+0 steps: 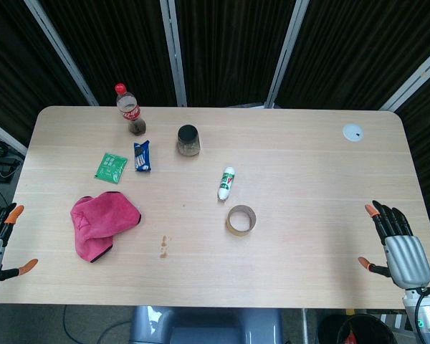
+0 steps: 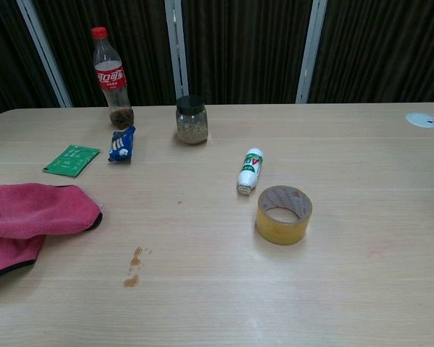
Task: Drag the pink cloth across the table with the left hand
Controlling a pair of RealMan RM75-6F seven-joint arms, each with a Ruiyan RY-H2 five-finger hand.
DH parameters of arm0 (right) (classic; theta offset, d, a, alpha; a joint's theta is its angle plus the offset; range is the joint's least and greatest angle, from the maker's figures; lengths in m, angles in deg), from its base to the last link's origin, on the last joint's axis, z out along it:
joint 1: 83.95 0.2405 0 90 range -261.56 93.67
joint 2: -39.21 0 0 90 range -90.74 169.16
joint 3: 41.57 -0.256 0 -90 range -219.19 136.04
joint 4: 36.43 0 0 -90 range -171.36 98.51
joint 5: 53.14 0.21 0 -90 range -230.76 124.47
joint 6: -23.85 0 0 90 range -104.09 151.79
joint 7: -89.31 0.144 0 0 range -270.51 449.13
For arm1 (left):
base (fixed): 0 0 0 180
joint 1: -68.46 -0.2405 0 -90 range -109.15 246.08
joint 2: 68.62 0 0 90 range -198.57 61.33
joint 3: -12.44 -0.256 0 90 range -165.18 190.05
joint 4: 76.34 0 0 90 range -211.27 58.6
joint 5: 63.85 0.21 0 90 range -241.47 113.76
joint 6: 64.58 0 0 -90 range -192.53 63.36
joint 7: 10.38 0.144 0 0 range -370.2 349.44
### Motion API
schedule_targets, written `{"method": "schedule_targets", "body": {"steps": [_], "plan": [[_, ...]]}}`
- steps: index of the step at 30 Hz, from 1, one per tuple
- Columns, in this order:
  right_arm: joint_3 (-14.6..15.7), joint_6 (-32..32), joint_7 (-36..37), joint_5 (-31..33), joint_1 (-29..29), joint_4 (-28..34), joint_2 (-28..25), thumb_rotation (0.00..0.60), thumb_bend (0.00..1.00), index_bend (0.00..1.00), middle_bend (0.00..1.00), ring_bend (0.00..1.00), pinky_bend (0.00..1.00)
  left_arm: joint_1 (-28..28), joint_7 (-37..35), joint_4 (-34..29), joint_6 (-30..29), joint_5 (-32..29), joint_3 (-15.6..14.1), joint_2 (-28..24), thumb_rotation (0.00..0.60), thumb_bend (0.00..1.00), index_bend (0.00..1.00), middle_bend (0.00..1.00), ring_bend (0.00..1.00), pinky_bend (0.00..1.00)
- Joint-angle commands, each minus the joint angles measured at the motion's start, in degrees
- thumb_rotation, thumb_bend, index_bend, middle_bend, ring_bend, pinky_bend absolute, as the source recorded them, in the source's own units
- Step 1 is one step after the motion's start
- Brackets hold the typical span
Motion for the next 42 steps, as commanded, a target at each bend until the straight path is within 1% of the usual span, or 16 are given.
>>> {"method": "schedule_targets", "body": {"steps": [1, 13, 19, 22, 24, 28, 32, 35, 40, 42], "plan": [[0.0, 0.0, 0.0, -0.1, 0.0, -0.1, 0.0, 0.6, 0.0, 0.0, 0.0, 0.0, 0.0, 0.0, 0.1, 0.0, 0.1, 0.0, 0.0, 0.0, 0.6, 0.0, 0.0, 0.0, 0.0, 0.0], [0.1, -0.4, -0.2, 0.2, 0.1, 0.2, -0.2, 0.6, 0.0, 0.0, 0.0, 0.0, 0.0, 0.3, 1.6, -0.7, 1.6, -1.0, -0.4, -0.2, 0.6, 0.0, 0.0, 0.0, 0.0, 0.0], [0.1, -0.7, -0.3, 0.3, 0.2, 0.3, -0.1, 0.6, 0.0, 0.0, 0.0, 0.0, 0.0, 1.8, 4.0, -3.9, 6.7, -5.7, -0.1, -0.7, 0.6, 0.0, 0.0, 0.0, 0.0, 0.0], [0.1, -0.9, -0.1, 0.3, 0.4, 0.3, 0.0, 0.6, 0.0, 0.0, 0.0, 0.0, 0.0, 3.5, 7.3, -5.2, 9.7, -9.3, 0.8, -0.1, 0.6, 0.0, 0.0, 0.0, 0.0, 0.0], [0.1, -1.1, 0.0, 0.3, 0.4, 0.3, 0.0, 0.6, 0.0, 0.0, 0.0, 0.0, 0.0, 4.2, 9.3, -5.5, 10.6, -11.1, 1.3, 0.5, 0.6, 0.0, 0.0, 0.0, 0.0, 0.0], [0.2, -1.1, 0.6, 0.1, 0.5, 0.2, -0.1, 0.6, 0.0, 0.0, 0.0, 0.0, 0.0, 6.9, 16.5, -5.6, 13.0, -17.5, 3.5, 3.7, 0.6, 0.0, 0.0, 0.0, 0.0, 0.0], [0.3, -1.1, 0.7, -0.2, 0.6, 0.3, 0.0, 0.6, 0.0, 0.0, 0.0, 0.0, 0.0, 9.1, 22.8, -4.1, 12.9, -21.7, 5.1, 7.6, 0.6, 0.0, 0.0, 0.0, 0.0, 0.0], [0.3, -1.1, 0.8, -0.1, 0.5, 0.3, -0.1, 0.6, 0.0, 0.0, 0.0, 0.0, 0.0, 10.0, 25.0, -3.5, 13.2, -23.6, 5.7, 9.2, 0.6, 0.0, 0.0, 0.0, 0.0, 0.0], [0.3, -1.3, 1.2, 0.1, 0.6, 0.4, -0.1, 0.6, 0.0, 0.0, 0.0, 0.0, 0.0, 12.4, 29.2, -2.2, 14.2, -28.7, 7.0, 12.8, 0.6, 0.0, 0.0, 0.0, 0.0, 0.0], [0.3, -1.5, 1.4, 0.1, 0.7, 0.4, -0.1, 0.6, 0.0, 0.0, 0.0, 0.0, 0.0, 13.9, 31.1, -1.1, 15.1, -31.3, 7.7, 15.1, 0.6, 0.0, 0.0, 0.0, 0.0, 0.0]]}}
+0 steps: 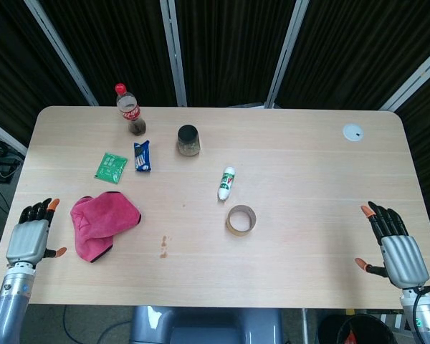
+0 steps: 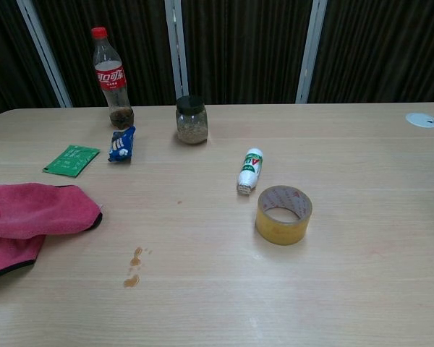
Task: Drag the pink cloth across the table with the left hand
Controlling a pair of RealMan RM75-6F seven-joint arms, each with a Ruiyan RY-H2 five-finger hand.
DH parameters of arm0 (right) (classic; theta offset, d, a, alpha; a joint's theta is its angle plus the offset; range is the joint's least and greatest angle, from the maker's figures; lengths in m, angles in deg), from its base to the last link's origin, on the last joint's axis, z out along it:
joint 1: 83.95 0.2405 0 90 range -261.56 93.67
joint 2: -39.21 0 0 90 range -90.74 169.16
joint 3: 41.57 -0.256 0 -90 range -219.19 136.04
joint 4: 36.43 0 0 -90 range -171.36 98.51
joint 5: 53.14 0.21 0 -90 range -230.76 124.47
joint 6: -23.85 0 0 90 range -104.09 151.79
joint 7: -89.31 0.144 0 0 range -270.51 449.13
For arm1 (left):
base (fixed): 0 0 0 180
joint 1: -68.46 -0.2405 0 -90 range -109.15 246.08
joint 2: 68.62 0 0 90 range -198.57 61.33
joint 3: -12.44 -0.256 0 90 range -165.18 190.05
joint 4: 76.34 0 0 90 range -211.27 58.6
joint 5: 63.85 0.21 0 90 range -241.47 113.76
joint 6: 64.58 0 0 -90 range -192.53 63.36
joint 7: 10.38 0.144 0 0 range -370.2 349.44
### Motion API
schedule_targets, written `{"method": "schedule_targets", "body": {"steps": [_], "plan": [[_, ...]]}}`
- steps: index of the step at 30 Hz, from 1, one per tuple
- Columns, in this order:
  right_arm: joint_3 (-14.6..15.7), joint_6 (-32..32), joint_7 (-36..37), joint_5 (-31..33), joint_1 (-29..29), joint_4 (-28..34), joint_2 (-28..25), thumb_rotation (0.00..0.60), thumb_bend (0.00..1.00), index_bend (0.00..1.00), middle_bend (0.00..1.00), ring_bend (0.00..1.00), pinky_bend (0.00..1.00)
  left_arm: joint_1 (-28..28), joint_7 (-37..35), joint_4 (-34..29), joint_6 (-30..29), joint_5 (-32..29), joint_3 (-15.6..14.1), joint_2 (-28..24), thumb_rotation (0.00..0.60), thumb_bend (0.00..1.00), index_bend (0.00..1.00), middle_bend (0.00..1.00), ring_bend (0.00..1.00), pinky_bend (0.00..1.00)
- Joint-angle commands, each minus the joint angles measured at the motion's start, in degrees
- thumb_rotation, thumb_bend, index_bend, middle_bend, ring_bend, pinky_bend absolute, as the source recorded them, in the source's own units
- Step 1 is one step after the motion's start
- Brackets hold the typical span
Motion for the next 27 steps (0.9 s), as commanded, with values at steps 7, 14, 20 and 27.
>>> {"method": "schedule_targets", "body": {"steps": [7, 14, 20, 27], "plan": [[0.0, -1.2, 1.2, 0.7, 0.4, 0.4, -0.1, 0.6, 0.0, 0.0, 0.0, 0.0, 0.0, 5.0, 6.0, 3.8, 1.7, -8.0, 2.3, 6.8, 0.6, 0.0, 0.0, 0.0, 0.0, 0.0], [-0.1, -2.1, 1.8, 1.4, 0.7, 0.4, -0.1, 0.6, 0.0, 0.0, 0.0, 0.0, 0.0, 6.9, 7.0, 5.8, 2.6, -11.4, 2.5, 9.1, 0.6, 0.0, 0.0, 0.0, 0.0, 0.0], [0.0, -2.9, 1.8, 1.6, 1.1, 0.5, -0.1, 0.6, 0.0, 0.0, 0.0, 0.0, 0.0, 8.1, 7.3, 9.5, 4.0, -14.1, 2.6, 10.0, 0.6, 0.0, 0.0, 0.0, 0.0, 0.0], [0.0, -3.4, 1.7, 1.9, 1.3, 0.5, 0.0, 0.6, 0.0, 0.0, 0.0, 0.0, 0.0, 10.1, 5.7, 13.5, 8.4, -17.4, 3.2, 11.5, 0.6, 0.0, 0.0, 0.0, 0.0, 0.0]]}}
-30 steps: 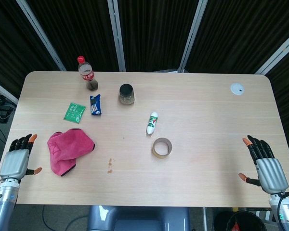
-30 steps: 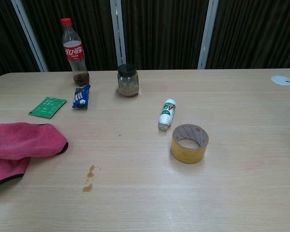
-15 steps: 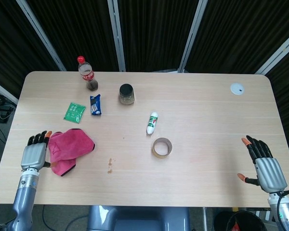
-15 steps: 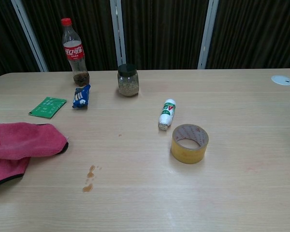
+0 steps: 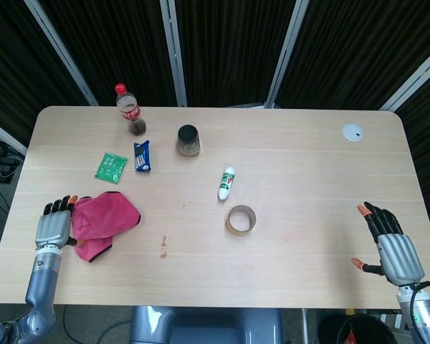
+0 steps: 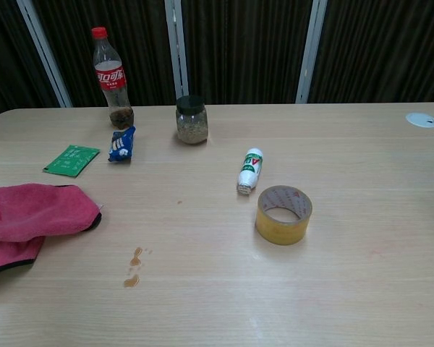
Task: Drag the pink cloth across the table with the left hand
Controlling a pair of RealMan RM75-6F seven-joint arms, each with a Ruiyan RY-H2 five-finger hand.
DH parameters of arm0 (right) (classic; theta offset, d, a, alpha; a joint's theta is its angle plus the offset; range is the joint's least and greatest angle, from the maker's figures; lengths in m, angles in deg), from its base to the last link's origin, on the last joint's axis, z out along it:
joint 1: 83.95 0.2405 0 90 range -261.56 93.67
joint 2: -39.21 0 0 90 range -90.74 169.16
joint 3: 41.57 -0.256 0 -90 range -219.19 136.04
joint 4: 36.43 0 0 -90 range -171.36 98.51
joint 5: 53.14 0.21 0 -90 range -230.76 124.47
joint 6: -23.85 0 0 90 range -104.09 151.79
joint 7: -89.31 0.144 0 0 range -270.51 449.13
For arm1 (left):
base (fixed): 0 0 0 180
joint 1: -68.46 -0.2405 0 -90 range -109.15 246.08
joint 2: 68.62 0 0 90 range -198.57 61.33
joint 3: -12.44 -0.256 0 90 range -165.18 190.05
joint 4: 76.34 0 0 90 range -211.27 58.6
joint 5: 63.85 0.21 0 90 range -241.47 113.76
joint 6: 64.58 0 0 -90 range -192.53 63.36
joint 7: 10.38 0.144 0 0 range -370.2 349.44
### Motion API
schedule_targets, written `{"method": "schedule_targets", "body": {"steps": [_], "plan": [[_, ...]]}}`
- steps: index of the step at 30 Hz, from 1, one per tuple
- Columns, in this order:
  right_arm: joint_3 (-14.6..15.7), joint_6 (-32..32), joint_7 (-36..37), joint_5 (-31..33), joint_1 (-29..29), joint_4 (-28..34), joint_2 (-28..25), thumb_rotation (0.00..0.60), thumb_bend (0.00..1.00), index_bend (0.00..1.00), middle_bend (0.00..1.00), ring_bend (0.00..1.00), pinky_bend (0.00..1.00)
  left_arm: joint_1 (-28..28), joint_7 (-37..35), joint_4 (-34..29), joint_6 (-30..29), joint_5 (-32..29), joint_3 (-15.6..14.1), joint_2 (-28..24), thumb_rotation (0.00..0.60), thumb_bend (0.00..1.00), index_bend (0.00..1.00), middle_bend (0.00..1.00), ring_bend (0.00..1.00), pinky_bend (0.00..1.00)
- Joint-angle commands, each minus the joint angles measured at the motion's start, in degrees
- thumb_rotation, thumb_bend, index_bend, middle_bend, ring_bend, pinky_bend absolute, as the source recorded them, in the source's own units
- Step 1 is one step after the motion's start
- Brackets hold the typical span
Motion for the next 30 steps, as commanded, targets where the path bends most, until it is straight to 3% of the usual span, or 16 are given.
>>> {"method": "schedule_targets", "body": {"steps": [1, 7, 10, 14, 18, 24, 30], "plan": [[0.0, -0.3, -0.1, 0.2, 0.2, -0.1, 0.1, 0.6, 0.0, 0.0, 0.0, 0.0, 0.0, 1.2, -0.7, 2.0, 1.5, -0.9, 0.1, 1.5, 0.6, 0.0, 0.0, 0.0, 0.0, 0.0], [0.0, -0.5, -0.2, 0.2, 0.4, -0.2, 0.2, 0.6, 0.0, 0.0, 0.0, 0.0, 0.0, 2.8, -0.7, 4.1, 1.8, -1.1, 0.1, 3.6, 0.6, 0.0, 0.02, 0.0, 0.0, 0.0], [-0.1, -0.5, 0.0, 0.4, 0.3, -0.2, 0.2, 0.6, 0.0, 0.0, 0.0, 0.0, 0.0, 3.0, -1.0, 4.6, 1.2, -0.7, 0.0, 4.4, 0.6, 0.04, 0.16, 0.02, 0.0, 0.09], [-0.1, -0.6, 0.3, 0.6, 0.3, -0.1, 0.1, 0.6, 0.0, 0.0, 0.0, 0.0, 0.0, 2.6, -2.2, 4.7, 0.2, 0.5, -0.5, 4.9, 0.6, 0.24, 0.43, 0.23, 0.18, 0.31], [-0.1, -0.6, 0.3, 0.7, 0.3, 0.0, 0.0, 0.6, 0.0, 0.0, 0.0, 0.0, 0.0, 2.2, -3.0, 4.6, -0.3, 1.3, -1.1, 4.8, 0.6, 0.39, 0.61, 0.38, 0.3, 0.4], [-0.2, -0.6, 0.1, 0.9, 0.2, 0.2, 0.0, 0.6, 0.0, 0.0, 0.0, 0.0, 0.0, 1.8, -4.3, 4.8, -1.1, 2.3, -1.1, 4.9, 0.6, 0.58, 0.76, 0.52, 0.44, 0.52], [-0.2, -0.6, -0.1, 1.0, 0.3, 0.3, 0.1, 0.6, 0.0, 0.0, 0.0, 0.0, 0.0, 1.9, -6.2, 4.3, -1.9, 5.7, -0.9, 4.5, 0.6, 0.62, 0.81, 0.56, 0.48, 0.56]]}}
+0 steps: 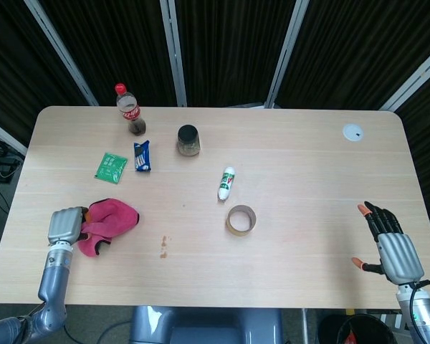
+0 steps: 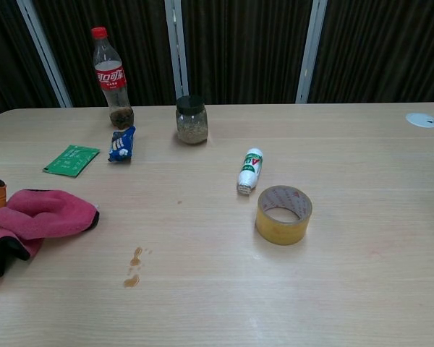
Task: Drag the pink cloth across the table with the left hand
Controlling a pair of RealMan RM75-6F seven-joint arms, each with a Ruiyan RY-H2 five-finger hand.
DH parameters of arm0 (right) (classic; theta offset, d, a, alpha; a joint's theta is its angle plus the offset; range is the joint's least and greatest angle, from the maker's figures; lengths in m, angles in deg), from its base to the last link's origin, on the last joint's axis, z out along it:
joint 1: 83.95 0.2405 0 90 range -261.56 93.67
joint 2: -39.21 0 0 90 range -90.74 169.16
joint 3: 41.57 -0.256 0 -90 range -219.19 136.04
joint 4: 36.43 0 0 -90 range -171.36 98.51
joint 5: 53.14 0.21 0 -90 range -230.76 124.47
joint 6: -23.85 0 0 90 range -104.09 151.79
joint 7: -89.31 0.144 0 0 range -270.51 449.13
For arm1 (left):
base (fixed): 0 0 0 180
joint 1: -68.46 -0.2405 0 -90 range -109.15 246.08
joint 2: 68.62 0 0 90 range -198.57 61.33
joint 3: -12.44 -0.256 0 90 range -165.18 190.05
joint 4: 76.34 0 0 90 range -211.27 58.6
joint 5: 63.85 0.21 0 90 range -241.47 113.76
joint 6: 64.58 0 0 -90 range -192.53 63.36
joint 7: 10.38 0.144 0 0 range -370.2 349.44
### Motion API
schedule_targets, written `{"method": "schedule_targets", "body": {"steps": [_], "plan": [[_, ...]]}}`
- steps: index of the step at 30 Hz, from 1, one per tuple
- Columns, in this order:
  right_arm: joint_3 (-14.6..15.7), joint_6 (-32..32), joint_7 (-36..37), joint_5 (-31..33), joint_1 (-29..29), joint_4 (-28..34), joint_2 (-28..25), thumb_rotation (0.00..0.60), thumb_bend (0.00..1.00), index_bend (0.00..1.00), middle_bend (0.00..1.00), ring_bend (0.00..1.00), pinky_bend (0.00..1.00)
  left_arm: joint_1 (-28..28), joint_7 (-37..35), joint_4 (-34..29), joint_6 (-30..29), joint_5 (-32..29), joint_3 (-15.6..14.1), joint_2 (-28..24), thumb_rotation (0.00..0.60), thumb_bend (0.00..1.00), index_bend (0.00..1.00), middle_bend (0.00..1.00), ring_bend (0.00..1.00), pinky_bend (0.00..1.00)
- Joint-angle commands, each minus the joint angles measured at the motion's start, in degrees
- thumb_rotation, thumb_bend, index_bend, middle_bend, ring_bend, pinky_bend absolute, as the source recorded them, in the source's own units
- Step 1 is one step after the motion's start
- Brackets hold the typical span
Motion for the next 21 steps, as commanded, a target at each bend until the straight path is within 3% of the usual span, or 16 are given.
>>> {"method": "schedule_targets", "body": {"steps": [1, 11, 21], "plan": [[0.0, 0.0, 0.0, 0.0, 0.0, 0.0, 0.0, 0.6, 0.0, 0.0, 0.0, 0.0, 0.0, 0.1, -1.0, -0.7, -0.5, 1.6, 0.2, -0.3, 0.6, 0.62, 0.82, 0.57, 0.48, 0.56], [-0.1, 0.1, 0.1, 0.1, 0.0, -0.1, 0.0, 0.6, 0.0, 0.0, 0.0, 0.0, 0.0, 1.3, -2.9, -7.8, -2.7, 7.5, 1.5, -1.6, 0.6, 0.62, 0.83, 0.58, 0.49, 0.57], [-0.3, 0.0, 0.3, 0.6, 0.0, 0.0, -0.1, 0.6, 0.0, 0.0, 0.0, 0.0, 0.0, 3.4, -0.3, -13.3, -4.4, 8.6, 1.9, 2.3, 0.6, 0.62, 0.83, 0.58, 0.49, 0.57]]}}
